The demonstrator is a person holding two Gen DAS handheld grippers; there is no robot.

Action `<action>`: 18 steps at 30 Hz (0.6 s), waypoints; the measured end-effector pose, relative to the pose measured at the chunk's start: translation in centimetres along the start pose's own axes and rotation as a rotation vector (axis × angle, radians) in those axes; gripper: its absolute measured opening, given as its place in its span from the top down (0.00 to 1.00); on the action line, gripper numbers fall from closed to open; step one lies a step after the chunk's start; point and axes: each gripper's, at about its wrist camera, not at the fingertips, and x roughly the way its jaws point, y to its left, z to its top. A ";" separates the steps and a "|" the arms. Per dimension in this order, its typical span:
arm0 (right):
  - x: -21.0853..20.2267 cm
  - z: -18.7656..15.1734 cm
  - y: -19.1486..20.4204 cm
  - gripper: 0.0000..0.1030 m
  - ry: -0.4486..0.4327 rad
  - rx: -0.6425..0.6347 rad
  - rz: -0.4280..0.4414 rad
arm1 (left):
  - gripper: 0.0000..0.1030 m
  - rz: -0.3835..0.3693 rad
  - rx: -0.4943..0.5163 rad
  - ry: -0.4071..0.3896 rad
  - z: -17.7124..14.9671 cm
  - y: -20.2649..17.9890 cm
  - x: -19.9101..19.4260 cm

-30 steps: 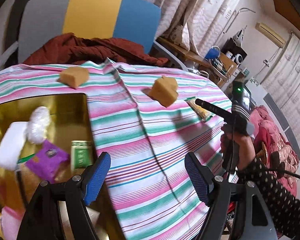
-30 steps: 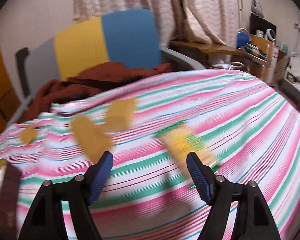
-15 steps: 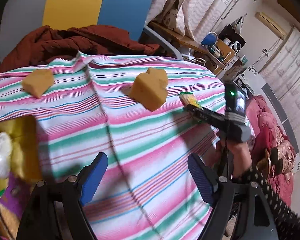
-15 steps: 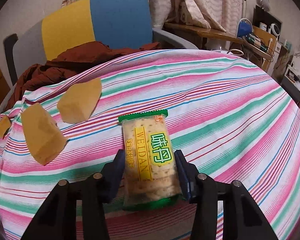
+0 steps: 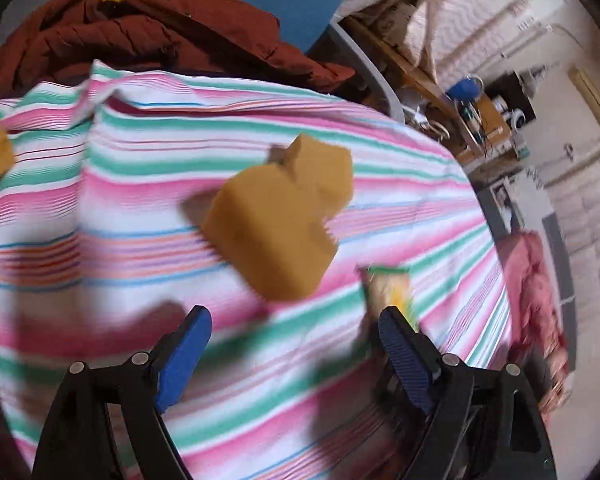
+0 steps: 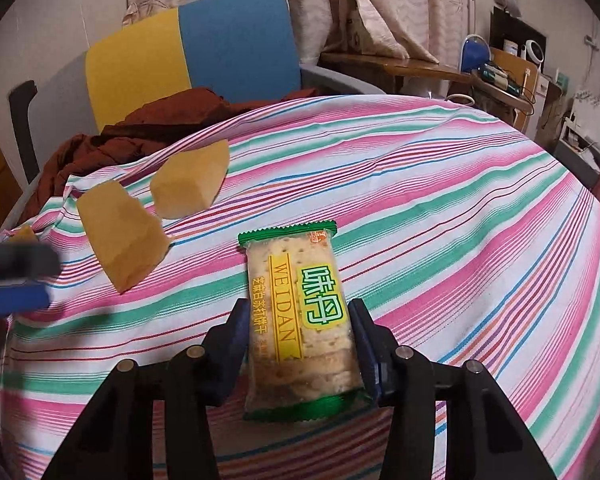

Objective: Organize objects
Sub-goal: 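Grasp a yellow sponge with the left tool while the right holds the cracker packet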

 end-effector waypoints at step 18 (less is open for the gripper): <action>0.4 0.0 -0.3 0.52 -0.026 0.033 0.020 | 0.27 0.297 0.187 -0.021 2.9 0.7 3.5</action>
